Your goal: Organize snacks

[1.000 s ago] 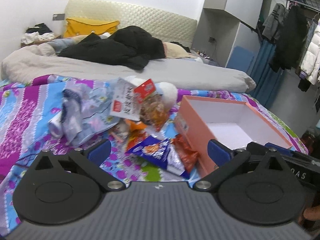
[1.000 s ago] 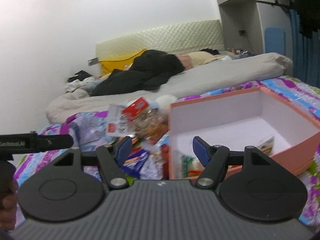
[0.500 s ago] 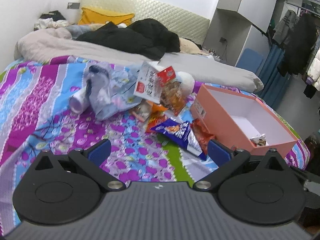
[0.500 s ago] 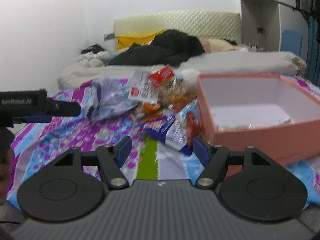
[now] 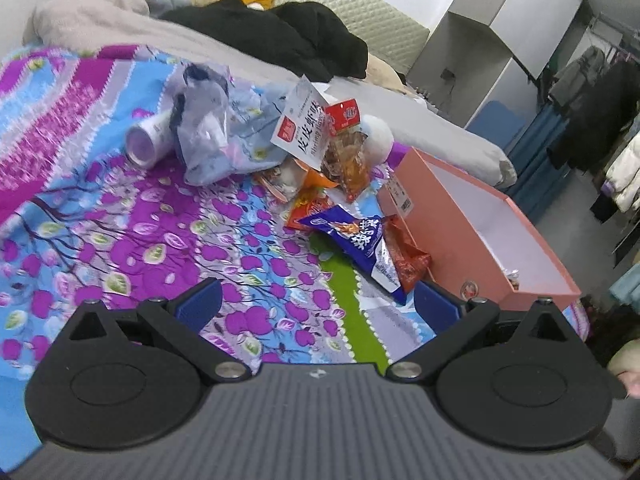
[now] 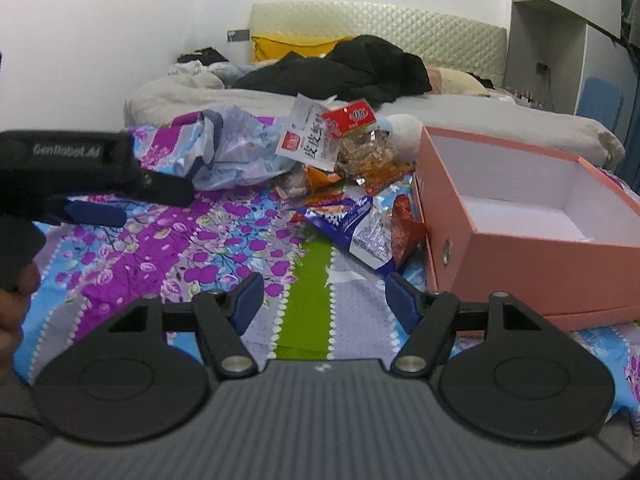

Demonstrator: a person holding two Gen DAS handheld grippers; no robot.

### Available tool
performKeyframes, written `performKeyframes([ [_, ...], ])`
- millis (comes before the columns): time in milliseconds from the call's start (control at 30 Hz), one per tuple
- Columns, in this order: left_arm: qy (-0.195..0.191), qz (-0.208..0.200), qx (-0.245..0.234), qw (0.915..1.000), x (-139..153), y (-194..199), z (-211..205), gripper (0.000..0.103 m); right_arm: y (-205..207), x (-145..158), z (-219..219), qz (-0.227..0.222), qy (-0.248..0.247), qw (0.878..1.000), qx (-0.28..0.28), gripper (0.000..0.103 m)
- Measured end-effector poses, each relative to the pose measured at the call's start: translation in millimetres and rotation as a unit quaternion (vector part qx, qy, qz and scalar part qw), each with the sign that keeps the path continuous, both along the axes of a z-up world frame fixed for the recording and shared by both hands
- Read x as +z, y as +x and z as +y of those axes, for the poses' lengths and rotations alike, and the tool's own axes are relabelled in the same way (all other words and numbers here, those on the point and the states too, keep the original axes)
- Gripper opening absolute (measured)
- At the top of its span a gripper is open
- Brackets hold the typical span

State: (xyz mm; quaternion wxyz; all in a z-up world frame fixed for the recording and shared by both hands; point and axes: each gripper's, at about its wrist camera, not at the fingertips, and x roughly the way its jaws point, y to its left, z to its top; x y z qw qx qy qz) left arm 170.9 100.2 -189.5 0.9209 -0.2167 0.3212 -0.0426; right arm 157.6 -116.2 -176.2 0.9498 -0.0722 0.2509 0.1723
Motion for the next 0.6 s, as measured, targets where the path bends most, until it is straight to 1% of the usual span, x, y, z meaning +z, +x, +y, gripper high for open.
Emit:
performKeyframes([
  [133, -0.034, 0.004, -0.002, 0.9994, -14.2, 21.3, 3.2, 0.102, 10.4, -9.8, 10.3, 0.0, -0.036, 0.999, 0.004, 0.069],
  [267, -0.076, 0.008, -0.007, 0.997, -28.6, 48.4, 6.1, 0.101, 29.2, -16.2, 18.1, -0.003, -0.06, 0.998, -0.019, 0.068],
  [300, -0.088, 0.009, -0.007, 0.9961, -32.4, 56.1, 7.0, 0.1, 34.6, -18.2, 20.8, -0.003, -0.064, 0.998, -0.026, 0.065],
  [367, -0.105, 0.007, -0.007, 0.9944, -38.6, 69.8, 9.0, 0.099, 44.0, -22.1, 24.2, -0.006, -0.06, 0.997, -0.049, 0.056],
  [433, -0.125, 0.009, -0.009, 0.9921, -45.3, 85.2, 12.5, 0.097, 54.5, -28.5, 29.0, -0.008, -0.058, 0.995, -0.079, 0.049],
  [467, -0.133, 0.011, -0.01, 0.991, -48.2, 92.1, 13.9, 0.095, 59.6, -30.7, 29.4, -0.004, -0.048, 0.994, -0.094, 0.045],
  [500, -0.141, 0.013, -0.011, 0.9898, -51.3, 98.8, 14.9, 0.092, 64.9, -33.1, 28.7, -0.002, -0.035, 0.994, -0.106, 0.044],
  [600, -0.16, 0.019, -0.022, 0.9866, -59.8, 119.3, 15.6, 0.088, 81.0, -42.3, 29.9, 0.003, -0.019, 0.99, -0.142, 0.042],
])
